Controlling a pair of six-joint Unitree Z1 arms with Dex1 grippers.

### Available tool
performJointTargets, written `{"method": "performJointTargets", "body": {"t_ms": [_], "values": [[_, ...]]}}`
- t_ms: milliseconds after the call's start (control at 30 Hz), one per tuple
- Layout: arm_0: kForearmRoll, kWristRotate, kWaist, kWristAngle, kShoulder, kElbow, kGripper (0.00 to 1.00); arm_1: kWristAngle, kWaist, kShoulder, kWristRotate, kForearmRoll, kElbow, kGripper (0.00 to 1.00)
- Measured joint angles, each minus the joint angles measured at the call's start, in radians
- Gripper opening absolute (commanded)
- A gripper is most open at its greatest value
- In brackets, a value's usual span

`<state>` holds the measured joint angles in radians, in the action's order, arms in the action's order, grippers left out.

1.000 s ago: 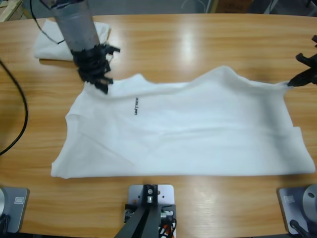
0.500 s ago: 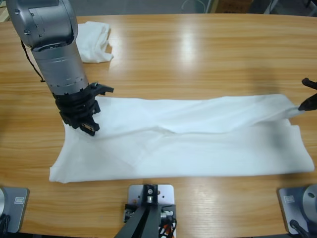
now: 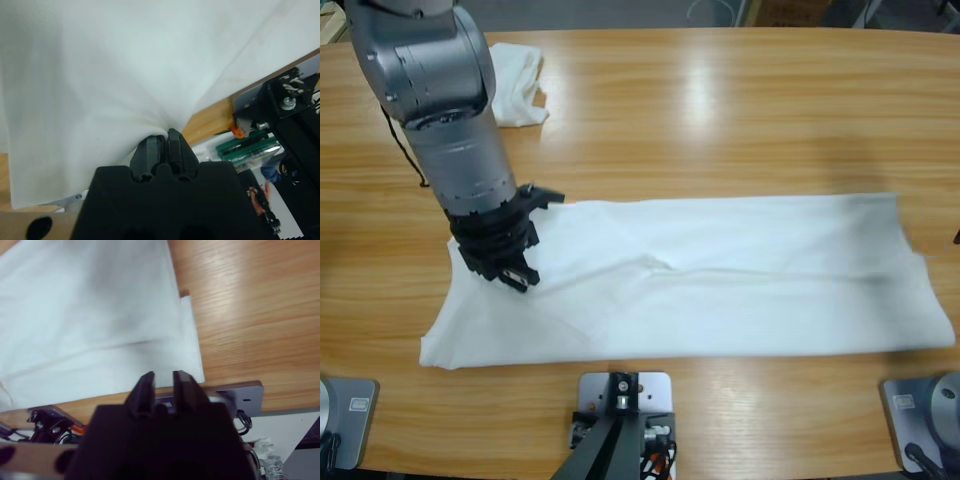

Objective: Fold clothes

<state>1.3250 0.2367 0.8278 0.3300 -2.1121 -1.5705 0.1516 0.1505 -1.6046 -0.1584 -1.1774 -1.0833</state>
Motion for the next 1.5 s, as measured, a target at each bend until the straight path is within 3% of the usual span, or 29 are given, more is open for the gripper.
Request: {"method": "performJointTargets", "body": {"t_ms": [100, 167, 200, 767, 867, 967, 1067, 1233, 1500], "values": [[-0.001, 0.001, 0.002, 0.025, 0.000, 0.016, 0.009, -0.031, 0.000, 0.003, -0.019, 0.006, 0.000, 1.000], [-0.001, 0.001, 0.003, 0.030, 0.003, 0.032, 0.931, -0.035, 0.000, 0.020, -0.023, 0.009, 0.000, 1.000], [0.002, 0.001, 0.003, 0.030, 0.008, 0.040, 0.994, -0.036, 0.000, 0.034, -0.024, 0.010, 0.000, 1.000], [0.066, 0.017, 0.004, -0.141, 0.141, 0.054, 0.997, 0.088, -0.038, 0.107, -0.004, 0.052, 0.000, 1.000], [0.027, 0.078, 0.004, -0.207, 0.143, 0.056, 0.974, 0.088, -0.038, 0.118, -0.018, 0.056, 0.001, 1.000], [-0.034, 0.138, 0.009, -0.257, 0.152, 0.092, 0.831, 0.137, -0.038, 0.149, -0.059, 0.099, 0.023, 1.000], [-0.125, 0.178, 0.028, -0.285, 0.176, 0.178, 0.815, 0.184, -0.038, 0.174, -0.074, 0.140, 0.053, 1.000], [-0.272, -0.009, 0.034, -0.291, 0.197, 0.279, 0.761, 0.191, -0.038, 0.189, -0.077, 0.179, 0.103, 1.000], [-0.321, -0.210, -0.061, -0.198, 0.182, 0.211, 0.724, 0.191, -0.038, 0.189, -0.077, 0.204, 0.134, 1.000]]}}
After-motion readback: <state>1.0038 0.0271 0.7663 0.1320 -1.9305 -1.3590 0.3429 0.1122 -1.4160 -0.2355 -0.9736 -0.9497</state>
